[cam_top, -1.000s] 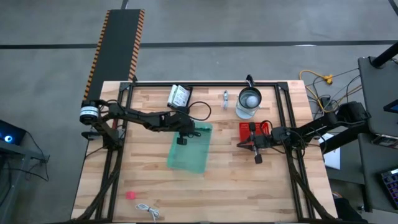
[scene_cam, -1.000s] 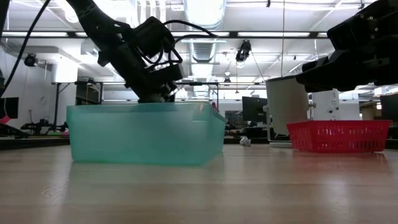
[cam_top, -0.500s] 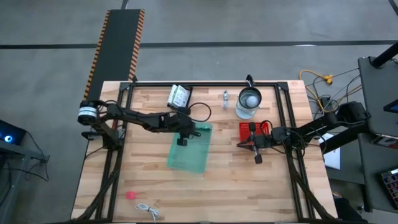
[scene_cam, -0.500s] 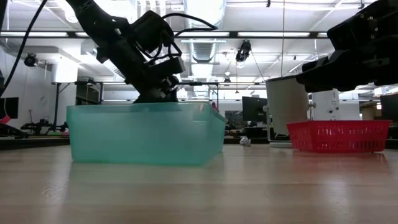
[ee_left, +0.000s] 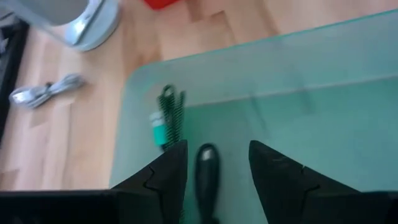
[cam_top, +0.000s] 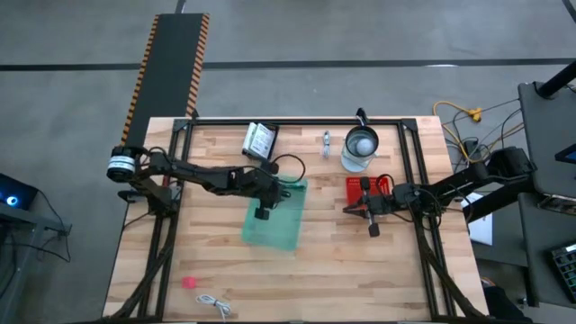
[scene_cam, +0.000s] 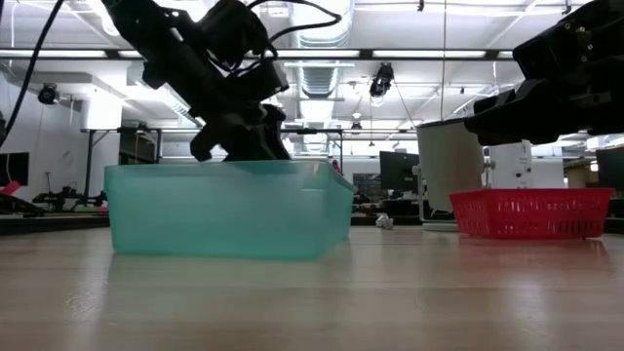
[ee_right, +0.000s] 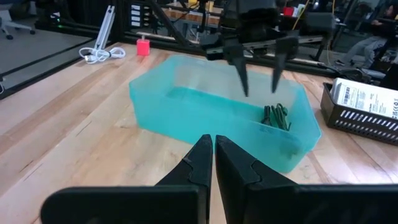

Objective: Pick and place items into bin
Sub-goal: Put the bottom left white charger cable into the green bin

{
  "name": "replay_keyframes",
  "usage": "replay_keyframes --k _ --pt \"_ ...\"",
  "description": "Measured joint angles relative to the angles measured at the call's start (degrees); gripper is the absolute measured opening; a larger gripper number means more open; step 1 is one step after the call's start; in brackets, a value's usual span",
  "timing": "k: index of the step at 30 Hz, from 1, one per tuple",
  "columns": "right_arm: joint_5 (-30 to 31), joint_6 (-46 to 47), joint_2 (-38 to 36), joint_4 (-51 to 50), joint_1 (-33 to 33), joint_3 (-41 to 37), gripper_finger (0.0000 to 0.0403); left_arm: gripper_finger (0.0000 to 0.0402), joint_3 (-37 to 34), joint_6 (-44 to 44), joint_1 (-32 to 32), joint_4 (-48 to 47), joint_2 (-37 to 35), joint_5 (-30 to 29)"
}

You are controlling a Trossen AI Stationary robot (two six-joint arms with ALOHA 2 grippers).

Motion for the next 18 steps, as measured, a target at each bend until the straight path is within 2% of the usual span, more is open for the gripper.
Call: replay_keyframes --k 18 --pt "0.00 0.00 0.00 0.00 -0.01 0.00 0.0009 0.0154 3.25 0.02 -10.57 -0.03 0.00 0.38"
